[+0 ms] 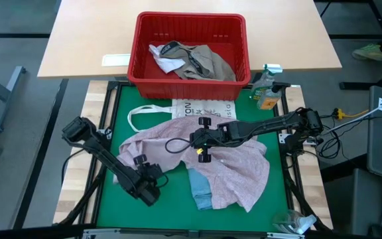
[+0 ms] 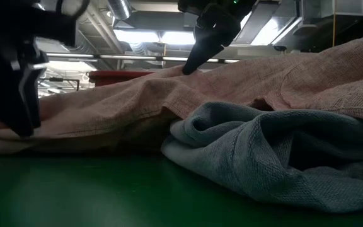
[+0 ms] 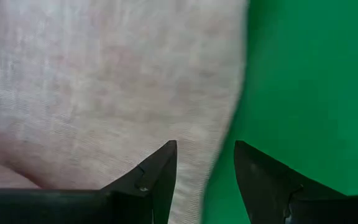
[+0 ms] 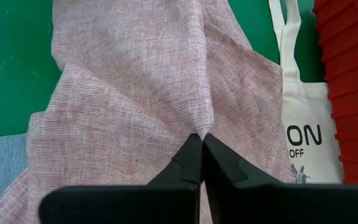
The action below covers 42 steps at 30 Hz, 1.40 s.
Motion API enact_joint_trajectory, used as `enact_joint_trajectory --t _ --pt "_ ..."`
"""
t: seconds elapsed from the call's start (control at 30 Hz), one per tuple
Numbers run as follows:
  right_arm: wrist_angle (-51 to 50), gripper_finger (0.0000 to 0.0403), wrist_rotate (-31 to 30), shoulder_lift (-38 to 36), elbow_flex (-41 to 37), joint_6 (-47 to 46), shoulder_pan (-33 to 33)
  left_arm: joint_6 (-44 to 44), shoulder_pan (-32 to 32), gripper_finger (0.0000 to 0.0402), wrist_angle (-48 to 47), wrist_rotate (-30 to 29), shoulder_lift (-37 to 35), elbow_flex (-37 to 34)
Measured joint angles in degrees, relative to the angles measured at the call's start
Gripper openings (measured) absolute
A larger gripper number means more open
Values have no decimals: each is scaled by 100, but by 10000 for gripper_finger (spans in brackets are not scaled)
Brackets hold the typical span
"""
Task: Fold Laundry from Bin
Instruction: Fold the pink shirt from the red laundry basket
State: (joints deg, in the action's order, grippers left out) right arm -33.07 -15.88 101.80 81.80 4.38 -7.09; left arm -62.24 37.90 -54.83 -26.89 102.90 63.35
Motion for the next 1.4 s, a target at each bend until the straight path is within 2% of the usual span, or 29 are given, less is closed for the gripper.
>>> enact_joint_trajectory --t 0.2,0.33,0.5,0.63,0.83,0.93,1.13,1.4 --pt "-1 7 0 0 0 2 0 31 -103 153 456 -3 1 -340" --pt "-1 7 0 0 0 5 0 422 -103 153 1106 19 1 -559" --pt "-1 7 2 0 0 7 -1 222 -138 145 1251 -105 1 -609" --pt "0 7 0 0 0 7 0 92 -180 107 1248 -105 1 -611" --pt "-1 7 0 0 0 7 -2 92 -239 18 1244 -75 1 -611" --pt "0 7 1 0 0 6 0 94 -239 8 1229 -73 1 -606" --pt "1 7 1 0 0 57 -1 96 -249 4 537 405 -140 -131" --pt "-1 7 2 0 0 54 -2 94 -87 2 -395 1309 -473 1064"
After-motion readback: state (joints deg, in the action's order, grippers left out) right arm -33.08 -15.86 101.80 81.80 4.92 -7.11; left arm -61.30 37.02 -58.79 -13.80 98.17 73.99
